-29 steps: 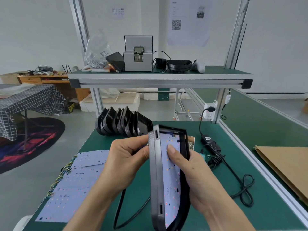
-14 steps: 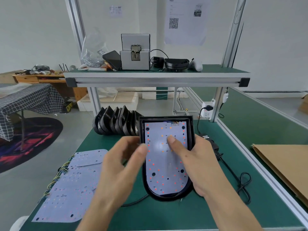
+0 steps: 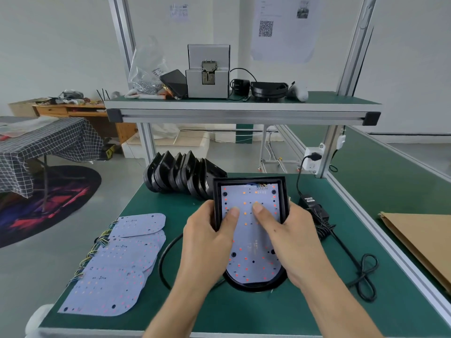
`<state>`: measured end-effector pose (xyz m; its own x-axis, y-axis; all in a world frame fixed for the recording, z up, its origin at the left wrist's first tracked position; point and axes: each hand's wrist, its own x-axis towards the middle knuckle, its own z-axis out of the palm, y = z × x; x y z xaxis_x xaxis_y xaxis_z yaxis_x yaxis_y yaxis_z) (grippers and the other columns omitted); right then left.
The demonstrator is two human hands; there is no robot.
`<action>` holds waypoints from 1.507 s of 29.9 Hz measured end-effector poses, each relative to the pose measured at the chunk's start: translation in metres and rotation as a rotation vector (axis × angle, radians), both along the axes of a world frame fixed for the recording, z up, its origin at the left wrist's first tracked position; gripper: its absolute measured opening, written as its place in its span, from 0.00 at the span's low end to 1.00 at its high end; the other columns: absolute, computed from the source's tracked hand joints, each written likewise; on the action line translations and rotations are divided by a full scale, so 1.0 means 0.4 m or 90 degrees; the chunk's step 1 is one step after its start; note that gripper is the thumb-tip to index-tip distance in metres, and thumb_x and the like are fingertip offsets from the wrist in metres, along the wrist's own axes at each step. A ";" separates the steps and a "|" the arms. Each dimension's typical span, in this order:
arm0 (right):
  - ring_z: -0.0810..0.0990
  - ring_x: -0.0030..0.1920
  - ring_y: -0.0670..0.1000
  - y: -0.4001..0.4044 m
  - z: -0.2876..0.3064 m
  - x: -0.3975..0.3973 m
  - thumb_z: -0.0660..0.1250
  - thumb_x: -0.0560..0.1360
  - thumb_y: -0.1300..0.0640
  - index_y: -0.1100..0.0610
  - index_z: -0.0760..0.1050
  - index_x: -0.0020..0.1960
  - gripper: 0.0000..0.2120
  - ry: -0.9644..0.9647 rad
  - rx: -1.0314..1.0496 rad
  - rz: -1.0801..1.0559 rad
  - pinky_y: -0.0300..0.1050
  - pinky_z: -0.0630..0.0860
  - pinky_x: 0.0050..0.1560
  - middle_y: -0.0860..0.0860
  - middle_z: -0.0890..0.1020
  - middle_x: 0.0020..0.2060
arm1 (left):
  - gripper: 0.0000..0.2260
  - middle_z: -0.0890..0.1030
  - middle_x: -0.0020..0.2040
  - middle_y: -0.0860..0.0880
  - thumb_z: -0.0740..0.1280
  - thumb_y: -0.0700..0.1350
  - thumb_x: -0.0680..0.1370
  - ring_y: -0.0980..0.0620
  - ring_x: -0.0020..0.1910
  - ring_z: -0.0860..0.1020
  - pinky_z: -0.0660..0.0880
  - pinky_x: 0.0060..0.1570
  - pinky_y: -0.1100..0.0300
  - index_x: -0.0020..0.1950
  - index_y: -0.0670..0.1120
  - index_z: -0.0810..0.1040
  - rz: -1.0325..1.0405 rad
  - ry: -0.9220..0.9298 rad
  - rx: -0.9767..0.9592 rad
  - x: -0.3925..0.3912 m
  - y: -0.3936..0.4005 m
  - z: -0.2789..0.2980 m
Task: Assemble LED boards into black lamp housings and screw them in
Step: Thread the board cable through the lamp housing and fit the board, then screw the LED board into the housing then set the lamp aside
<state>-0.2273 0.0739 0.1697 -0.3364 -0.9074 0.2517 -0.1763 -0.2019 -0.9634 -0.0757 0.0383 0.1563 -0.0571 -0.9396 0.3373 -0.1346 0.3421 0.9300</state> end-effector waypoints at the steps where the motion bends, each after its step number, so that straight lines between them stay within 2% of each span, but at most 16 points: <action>1: 0.88 0.49 0.50 -0.005 -0.009 -0.003 0.71 0.82 0.54 0.47 0.85 0.50 0.04 -0.024 0.016 0.022 0.58 0.84 0.54 0.48 0.89 0.47 | 0.06 0.85 0.40 0.53 0.68 0.57 0.76 0.45 0.41 0.83 0.82 0.42 0.45 0.45 0.56 0.80 0.003 -0.003 0.015 -0.001 -0.007 -0.008; 5: 0.85 0.49 0.40 -0.005 -0.074 -0.033 0.72 0.81 0.50 0.49 0.83 0.57 0.07 0.001 0.106 0.136 0.39 0.80 0.50 0.43 0.88 0.48 | 0.07 0.87 0.43 0.49 0.70 0.53 0.78 0.39 0.48 0.84 0.82 0.49 0.43 0.45 0.51 0.82 0.047 0.089 0.127 0.018 -0.056 -0.066; 7: 0.81 0.42 0.43 0.006 -0.131 -0.043 0.73 0.80 0.49 0.52 0.84 0.56 0.08 0.052 0.170 0.140 0.42 0.78 0.49 0.51 0.87 0.46 | 0.08 0.87 0.43 0.50 0.71 0.48 0.81 0.41 0.45 0.84 0.82 0.49 0.45 0.43 0.49 0.83 0.060 0.109 0.195 0.033 -0.091 -0.113; 10: 0.76 0.34 0.48 0.027 -0.212 -0.035 0.73 0.79 0.50 0.56 0.84 0.49 0.09 0.072 0.240 0.105 0.44 0.72 0.40 0.53 0.82 0.35 | 0.19 0.72 0.28 0.55 0.72 0.45 0.80 0.52 0.30 0.68 0.67 0.34 0.58 0.30 0.49 0.72 0.064 0.033 0.279 0.028 -0.124 -0.196; 12: 0.82 0.32 0.51 0.036 -0.244 -0.025 0.73 0.79 0.49 0.58 0.81 0.47 0.11 0.132 0.276 0.068 0.41 0.72 0.34 0.48 0.82 0.34 | 0.19 0.66 0.30 0.52 0.72 0.43 0.79 0.52 0.31 0.63 0.60 0.35 0.58 0.33 0.48 0.67 0.052 -0.007 0.330 0.011 -0.137 -0.251; 15: 0.86 0.35 0.52 0.050 -0.278 -0.022 0.70 0.79 0.44 0.58 0.75 0.42 0.17 0.309 0.321 0.025 0.48 0.79 0.43 0.54 0.83 0.35 | 0.17 0.65 0.30 0.50 0.72 0.42 0.78 0.51 0.32 0.62 0.60 0.37 0.57 0.35 0.46 0.67 0.036 -0.047 0.352 -0.002 -0.151 -0.306; 17: 0.83 0.41 0.55 0.059 -0.297 -0.038 0.68 0.80 0.43 0.55 0.77 0.41 0.17 0.411 0.313 -0.034 0.53 0.78 0.48 0.53 0.83 0.37 | 0.15 0.68 0.32 0.48 0.71 0.44 0.78 0.49 0.33 0.64 0.62 0.38 0.57 0.36 0.42 0.70 0.028 -0.067 0.358 -0.001 -0.160 -0.324; 19: 0.82 0.46 0.53 0.063 -0.299 -0.070 0.67 0.81 0.43 0.51 0.82 0.47 0.13 0.427 0.290 -0.119 0.52 0.78 0.50 0.47 0.85 0.42 | 0.15 0.68 0.33 0.49 0.71 0.46 0.78 0.49 0.33 0.64 0.62 0.36 0.58 0.38 0.42 0.69 0.026 -0.097 0.356 0.001 -0.169 -0.338; 21: 0.83 0.50 0.55 0.055 -0.296 -0.112 0.66 0.81 0.42 0.49 0.81 0.53 0.12 0.419 0.309 -0.209 0.50 0.76 0.48 0.46 0.85 0.46 | 0.14 0.68 0.32 0.50 0.70 0.47 0.77 0.49 0.32 0.64 0.62 0.33 0.60 0.37 0.44 0.69 0.036 -0.126 0.350 0.000 -0.175 -0.347; 23: 0.80 0.50 0.58 0.024 -0.301 -0.150 0.64 0.81 0.38 0.52 0.76 0.57 0.17 0.431 0.387 -0.250 0.50 0.72 0.45 0.51 0.83 0.48 | 0.15 0.70 0.29 0.53 0.70 0.48 0.77 0.50 0.29 0.65 0.63 0.27 0.64 0.35 0.46 0.69 0.065 -0.166 0.336 -0.006 -0.179 -0.350; 25: 0.77 0.46 0.59 -0.018 -0.309 -0.169 0.64 0.80 0.35 0.54 0.73 0.53 0.22 0.454 0.454 -0.251 0.50 0.72 0.43 0.53 0.81 0.47 | 0.16 0.71 0.28 0.54 0.70 0.49 0.77 0.52 0.27 0.66 0.62 0.23 0.64 0.34 0.46 0.69 0.095 -0.204 0.322 -0.013 -0.184 -0.349; 30: 0.82 0.54 0.60 -0.106 -0.310 -0.159 0.68 0.75 0.31 0.56 0.75 0.58 0.29 0.479 0.547 -0.258 0.47 0.72 0.44 0.54 0.81 0.53 | 0.15 0.72 0.31 0.51 0.69 0.48 0.77 0.50 0.29 0.67 0.63 0.25 0.62 0.36 0.45 0.69 0.107 -0.215 0.331 -0.025 -0.201 -0.339; 35: 0.83 0.45 0.58 -0.121 -0.303 -0.201 0.73 0.71 0.42 0.56 0.74 0.50 0.20 0.334 0.547 -0.220 0.50 0.82 0.44 0.52 0.80 0.45 | 0.11 0.71 0.35 0.47 0.69 0.45 0.76 0.48 0.33 0.66 0.65 0.32 0.60 0.40 0.43 0.70 0.073 -0.164 0.355 -0.029 -0.214 -0.325; 38: 0.84 0.39 0.58 -0.103 -0.316 -0.244 0.74 0.70 0.47 0.61 0.77 0.47 0.17 0.119 0.481 -0.219 0.61 0.86 0.47 0.55 0.83 0.39 | 0.09 0.71 0.36 0.46 0.69 0.44 0.75 0.48 0.35 0.67 0.66 0.37 0.56 0.41 0.43 0.71 0.049 -0.122 0.368 -0.024 -0.216 -0.317; 41: 0.81 0.30 0.55 -0.080 -0.324 -0.287 0.73 0.75 0.54 0.65 0.81 0.46 0.13 -0.158 0.371 -0.198 0.54 0.85 0.37 0.55 0.82 0.30 | 0.10 0.71 0.36 0.46 0.69 0.46 0.74 0.48 0.36 0.67 0.65 0.39 0.56 0.41 0.43 0.71 0.035 -0.105 0.371 -0.019 -0.211 -0.314; 45: 0.88 0.42 0.57 -0.050 -0.313 -0.285 0.66 0.83 0.63 0.64 0.77 0.59 0.07 -0.499 0.143 -0.076 0.48 0.85 0.40 0.62 0.87 0.45 | 0.14 0.76 0.38 0.47 0.70 0.49 0.75 0.46 0.36 0.72 0.70 0.39 0.55 0.45 0.38 0.75 0.037 -0.129 0.378 -0.011 -0.208 -0.314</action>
<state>-0.3412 0.0540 0.0444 -0.4361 -0.8556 -0.2789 0.5561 -0.0126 -0.8310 -0.0801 -0.0450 0.0306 -0.0085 -0.9670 -0.2548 -0.3309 -0.2377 0.9132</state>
